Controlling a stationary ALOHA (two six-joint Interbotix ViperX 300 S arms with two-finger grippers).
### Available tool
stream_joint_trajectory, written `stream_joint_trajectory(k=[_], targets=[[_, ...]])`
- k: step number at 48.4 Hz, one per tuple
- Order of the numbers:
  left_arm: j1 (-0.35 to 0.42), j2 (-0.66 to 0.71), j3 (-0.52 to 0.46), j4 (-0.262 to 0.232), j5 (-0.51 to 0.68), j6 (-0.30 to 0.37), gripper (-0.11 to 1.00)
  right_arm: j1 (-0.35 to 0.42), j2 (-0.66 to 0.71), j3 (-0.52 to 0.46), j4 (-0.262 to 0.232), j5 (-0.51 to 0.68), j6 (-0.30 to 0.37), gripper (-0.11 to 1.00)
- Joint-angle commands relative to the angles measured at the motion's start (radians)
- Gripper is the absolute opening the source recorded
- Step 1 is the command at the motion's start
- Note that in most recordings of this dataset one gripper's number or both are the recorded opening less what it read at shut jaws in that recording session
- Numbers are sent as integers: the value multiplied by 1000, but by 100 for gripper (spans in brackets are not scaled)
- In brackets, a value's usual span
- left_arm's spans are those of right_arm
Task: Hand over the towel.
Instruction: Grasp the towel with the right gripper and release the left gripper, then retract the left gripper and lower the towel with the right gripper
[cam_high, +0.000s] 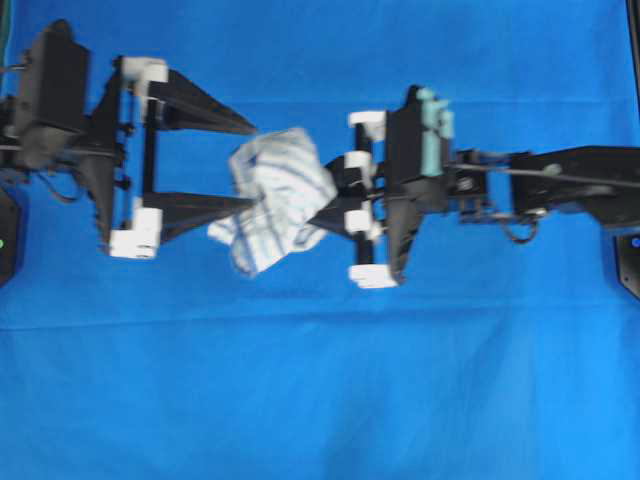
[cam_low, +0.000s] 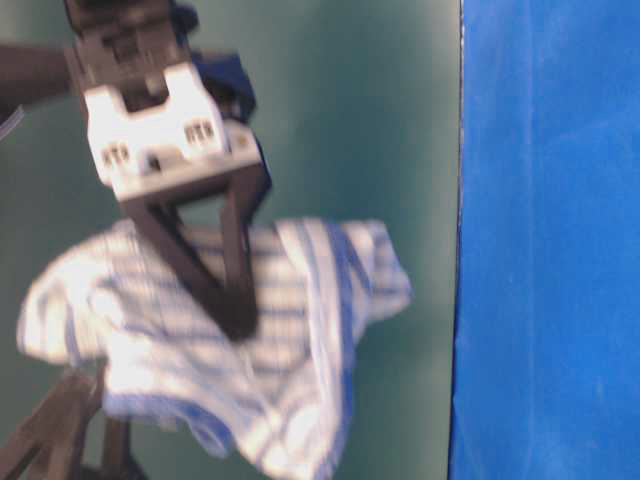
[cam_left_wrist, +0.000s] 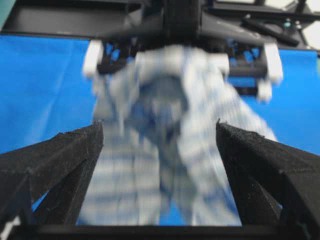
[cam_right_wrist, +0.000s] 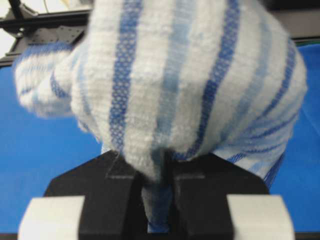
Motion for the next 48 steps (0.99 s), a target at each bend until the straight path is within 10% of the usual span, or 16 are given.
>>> stream_joint_trajectory(k=[1,29,48], targets=[[-3,-58,14,-2,-3,2,94,2,-84,40,-2,-18,-2,9],[-3,-150,81,-2,-3,0,94,-2,-288,213,3,3,11,9],[-3,-150,83,-2,-11,0,94,-35,-5,-6,5,453,11,9]])
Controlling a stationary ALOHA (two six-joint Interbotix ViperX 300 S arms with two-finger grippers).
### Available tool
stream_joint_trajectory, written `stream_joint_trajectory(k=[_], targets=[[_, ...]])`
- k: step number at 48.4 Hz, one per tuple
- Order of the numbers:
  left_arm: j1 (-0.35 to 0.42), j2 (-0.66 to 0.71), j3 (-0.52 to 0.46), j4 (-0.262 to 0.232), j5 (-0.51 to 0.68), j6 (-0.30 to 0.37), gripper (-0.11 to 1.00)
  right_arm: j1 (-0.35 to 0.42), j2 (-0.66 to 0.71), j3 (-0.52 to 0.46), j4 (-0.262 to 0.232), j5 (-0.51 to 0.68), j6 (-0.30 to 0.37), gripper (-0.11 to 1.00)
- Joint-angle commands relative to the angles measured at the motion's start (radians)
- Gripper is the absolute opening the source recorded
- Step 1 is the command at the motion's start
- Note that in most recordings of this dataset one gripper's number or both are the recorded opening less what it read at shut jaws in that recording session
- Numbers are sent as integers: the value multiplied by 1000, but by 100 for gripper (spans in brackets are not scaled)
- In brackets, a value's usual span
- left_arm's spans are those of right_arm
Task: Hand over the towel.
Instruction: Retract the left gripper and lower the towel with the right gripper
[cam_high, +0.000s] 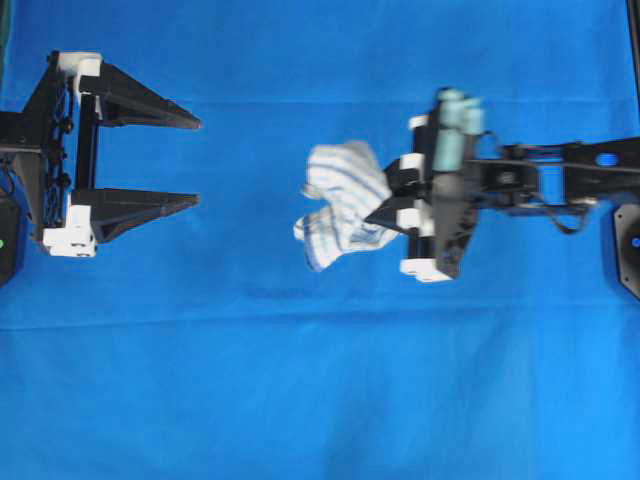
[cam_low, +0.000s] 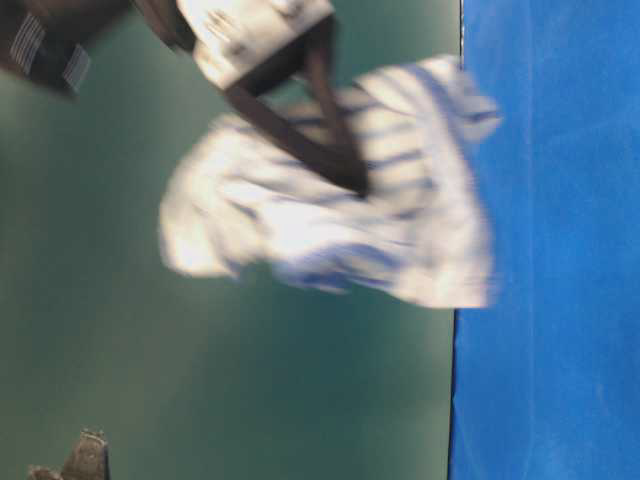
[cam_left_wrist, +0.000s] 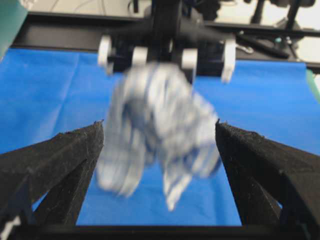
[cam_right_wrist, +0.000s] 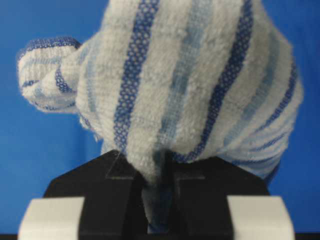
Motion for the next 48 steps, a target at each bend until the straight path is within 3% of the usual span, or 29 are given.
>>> stream_joint_trajectory(k=[1,9,17,48], targets=[[-3,-2,-15,-2,-9,0,94,-5,69,-80,-2,100,-3,9],[-3,0,-15,-2,-11,0,94,-5,249,-155,-5,229,-11,9],[-3,-2,-14,-2,-9,0,94,-5,347,-184,-5,245,-8,9],[-3,0,-9,-2,-5,0,94,-5,353,-186,0,239,2,12]])
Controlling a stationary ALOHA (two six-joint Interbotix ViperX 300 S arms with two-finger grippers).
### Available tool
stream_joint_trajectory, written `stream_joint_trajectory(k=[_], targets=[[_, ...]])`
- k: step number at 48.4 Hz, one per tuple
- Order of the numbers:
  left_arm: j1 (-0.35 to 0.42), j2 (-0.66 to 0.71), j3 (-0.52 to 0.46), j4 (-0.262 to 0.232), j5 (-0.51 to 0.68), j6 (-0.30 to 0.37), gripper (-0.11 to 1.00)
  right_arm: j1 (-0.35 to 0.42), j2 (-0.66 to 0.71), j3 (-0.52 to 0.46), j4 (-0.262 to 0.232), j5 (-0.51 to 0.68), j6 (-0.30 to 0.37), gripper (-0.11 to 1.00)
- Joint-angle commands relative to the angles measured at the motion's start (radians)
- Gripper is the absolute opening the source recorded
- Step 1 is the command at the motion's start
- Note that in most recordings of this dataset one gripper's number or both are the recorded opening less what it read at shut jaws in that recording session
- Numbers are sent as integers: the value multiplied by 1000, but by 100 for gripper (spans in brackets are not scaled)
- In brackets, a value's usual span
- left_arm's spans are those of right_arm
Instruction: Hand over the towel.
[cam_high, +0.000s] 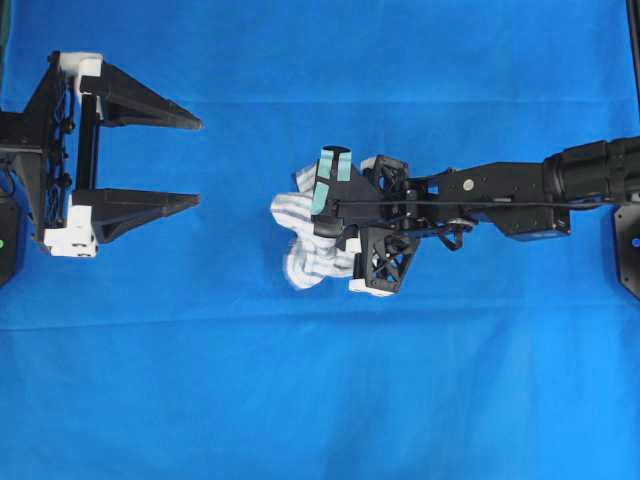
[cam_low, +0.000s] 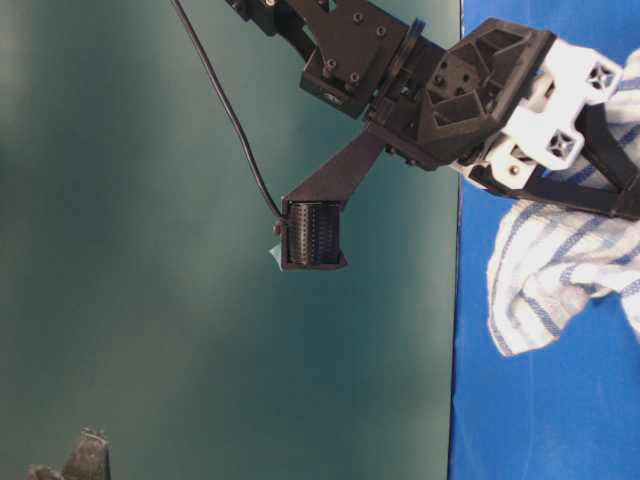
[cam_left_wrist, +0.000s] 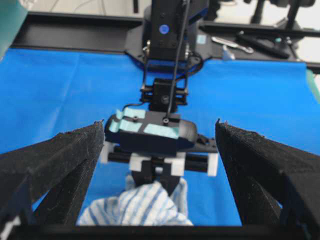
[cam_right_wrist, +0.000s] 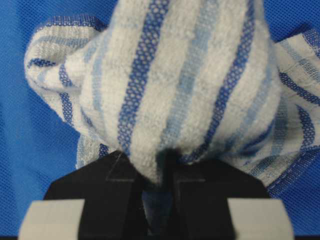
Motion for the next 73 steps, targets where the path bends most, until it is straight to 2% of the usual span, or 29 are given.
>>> stream_joint_trajectory(k=[1,8,12,19,33,40,52,57,73], targets=[[-3,-3,-9,-2,-5,0,94,-2,-17,-20,2,-5,2,17],[-3,-3,-9,-2,-5,0,94,0,-17,-20,0,-6,2,60],[-8,-3,-9,-2,-3,0,94,-2,-26,-20,-2,-12,2,72],[-9,-3,-9,-2,-3,0,94,-2,-92,-8,-3,-8,2,71],[-9,-3,-9,-2,-3,0,94,-2,-377,61,-18,-64,0,71],[-9,-3,-9,-2,-3,0,94,0,-514,114,-37,-149,-3,71],[-9,-3,-9,-2,-9,0,94,0,-738,253,-61,-365,-11,71],[-9,0,-9,-2,-11,2,94,0,-755,270,-67,-393,-12,71],[-11,-17,-2,-2,11,3,93,0,-770,278,-69,-377,-14,71]])
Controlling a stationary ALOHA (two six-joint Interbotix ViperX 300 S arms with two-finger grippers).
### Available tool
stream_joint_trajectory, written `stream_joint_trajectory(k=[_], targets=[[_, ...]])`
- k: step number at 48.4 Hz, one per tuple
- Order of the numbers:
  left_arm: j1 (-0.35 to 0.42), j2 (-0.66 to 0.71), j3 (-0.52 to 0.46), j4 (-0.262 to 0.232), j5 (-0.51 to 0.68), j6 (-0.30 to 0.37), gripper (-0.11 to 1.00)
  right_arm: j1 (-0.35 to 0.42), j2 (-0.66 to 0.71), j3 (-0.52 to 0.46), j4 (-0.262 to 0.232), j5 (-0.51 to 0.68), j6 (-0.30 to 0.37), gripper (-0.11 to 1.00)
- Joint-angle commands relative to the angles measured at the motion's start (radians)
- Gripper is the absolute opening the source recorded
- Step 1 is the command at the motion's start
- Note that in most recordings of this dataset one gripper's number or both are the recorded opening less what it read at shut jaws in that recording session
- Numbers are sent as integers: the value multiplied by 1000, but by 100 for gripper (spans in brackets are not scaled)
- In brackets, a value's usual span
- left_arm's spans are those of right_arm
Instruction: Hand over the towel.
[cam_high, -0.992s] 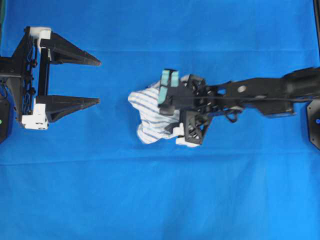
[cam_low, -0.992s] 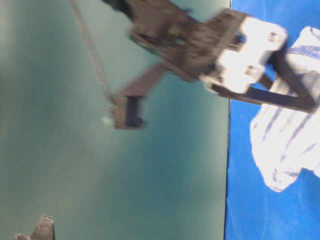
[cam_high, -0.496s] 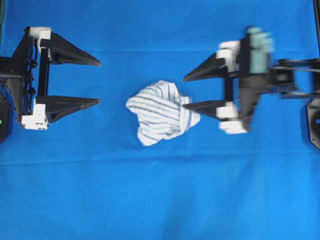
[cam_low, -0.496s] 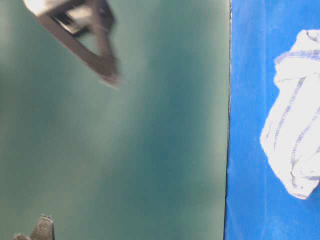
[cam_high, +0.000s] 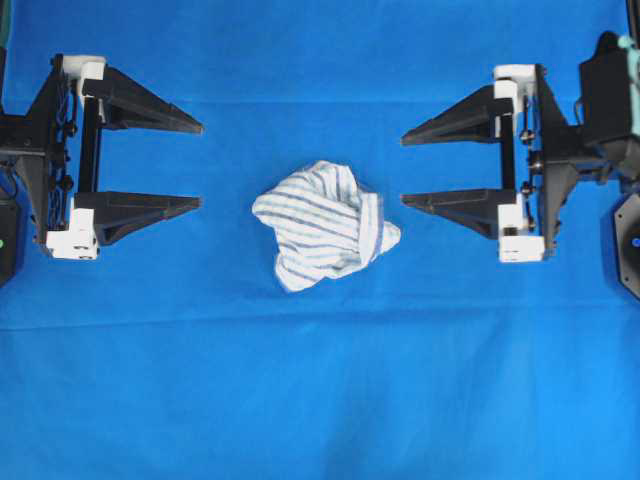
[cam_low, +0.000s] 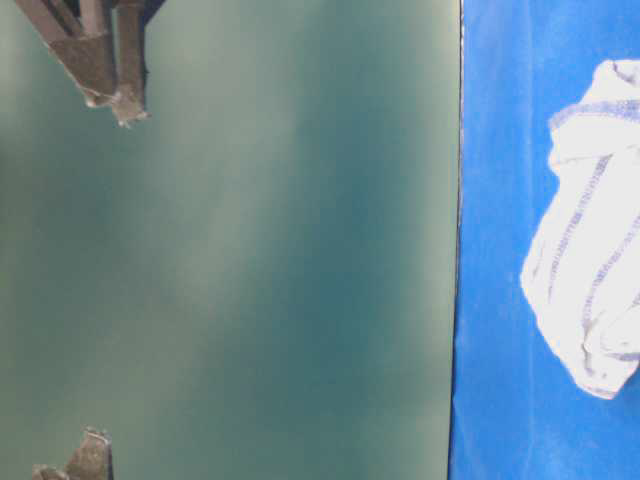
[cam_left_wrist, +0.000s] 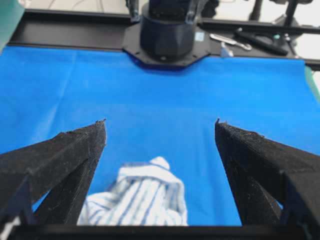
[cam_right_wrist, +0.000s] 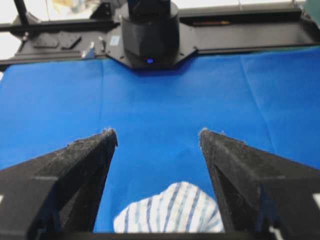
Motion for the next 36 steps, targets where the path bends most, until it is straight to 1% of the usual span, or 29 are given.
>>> stream_joint_trajectory(k=[1,9,16,21,28,30,36], targets=[[-6,-25,-3,-2,8,3,93,3,-32,-5,-5,9,-2,71],[-8,-133,32,-2,71,17,92,2,-152,31,-5,61,-6,71],[-9,-272,97,3,121,23,91,3,-296,114,-34,92,-6,71],[-9,-379,179,3,138,23,91,2,-416,215,-49,92,-6,71],[-8,-528,311,3,138,20,91,2,-583,359,-49,91,-5,71],[-9,-581,364,3,138,18,91,2,-638,410,-49,97,-5,71],[-9,-695,479,3,129,17,91,2,-724,509,-46,97,8,71]])
